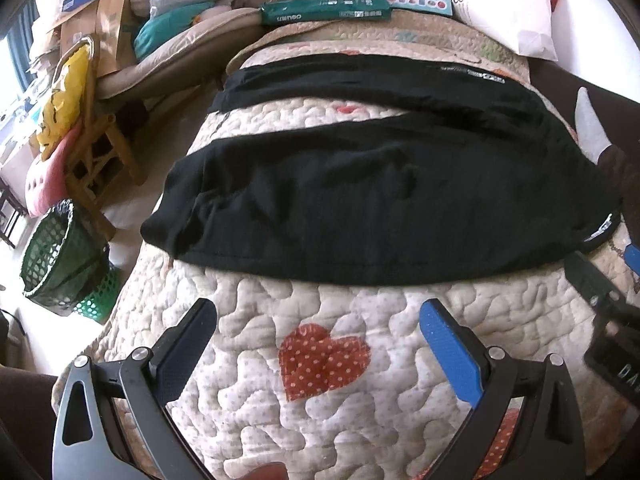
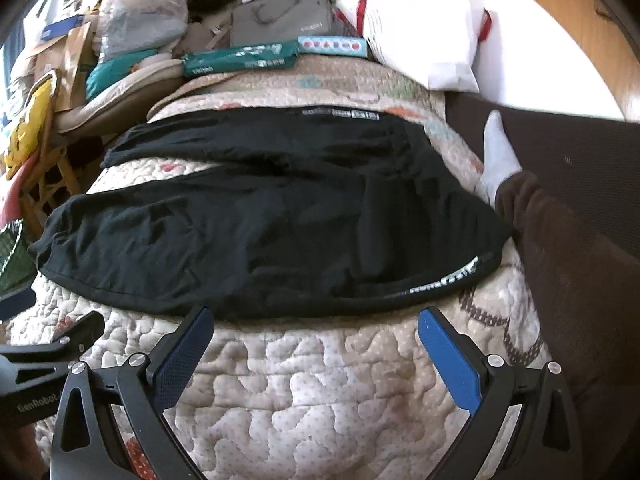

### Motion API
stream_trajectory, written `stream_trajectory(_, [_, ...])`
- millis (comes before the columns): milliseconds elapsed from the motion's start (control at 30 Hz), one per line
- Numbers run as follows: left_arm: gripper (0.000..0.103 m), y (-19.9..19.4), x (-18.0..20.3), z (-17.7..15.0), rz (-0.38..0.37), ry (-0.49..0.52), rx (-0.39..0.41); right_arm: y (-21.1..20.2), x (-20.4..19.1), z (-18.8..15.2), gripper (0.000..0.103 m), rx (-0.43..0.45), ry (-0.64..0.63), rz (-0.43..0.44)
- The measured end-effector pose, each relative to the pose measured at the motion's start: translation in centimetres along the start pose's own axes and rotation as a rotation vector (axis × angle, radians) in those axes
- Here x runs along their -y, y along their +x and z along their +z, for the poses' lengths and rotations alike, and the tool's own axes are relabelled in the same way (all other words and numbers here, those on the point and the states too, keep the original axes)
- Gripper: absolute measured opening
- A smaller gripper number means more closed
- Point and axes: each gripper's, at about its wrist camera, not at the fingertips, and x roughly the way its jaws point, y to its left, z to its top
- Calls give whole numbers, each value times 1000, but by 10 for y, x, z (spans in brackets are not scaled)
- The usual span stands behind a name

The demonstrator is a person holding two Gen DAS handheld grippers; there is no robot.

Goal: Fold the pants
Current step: 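Move both grippers toward the black pants lying flat on the quilt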

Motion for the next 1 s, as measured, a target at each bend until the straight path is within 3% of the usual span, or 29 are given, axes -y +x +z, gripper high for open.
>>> stream_trajectory(133, [101, 8, 2, -6, 17, 13, -36, 2, 3, 0, 103, -15, 21, 3])
stream_trajectory(333, [102, 5, 3, -13, 39, 21, -10, 0, 3, 1, 103, -14, 19, 16])
stream_trajectory(500, [103, 11, -11, -16, -30, -75, -39, -5, 3, 2, 103, -4, 26, 26])
stream_trajectory(800, [103, 10, -8, -20, -19, -60, -24, -11, 4, 4, 103, 9, 34, 44])
stream_trajectory(1000, [100, 6, -7, -11, -29, -28, -62, -12, 2, 2, 103, 6, 12, 47])
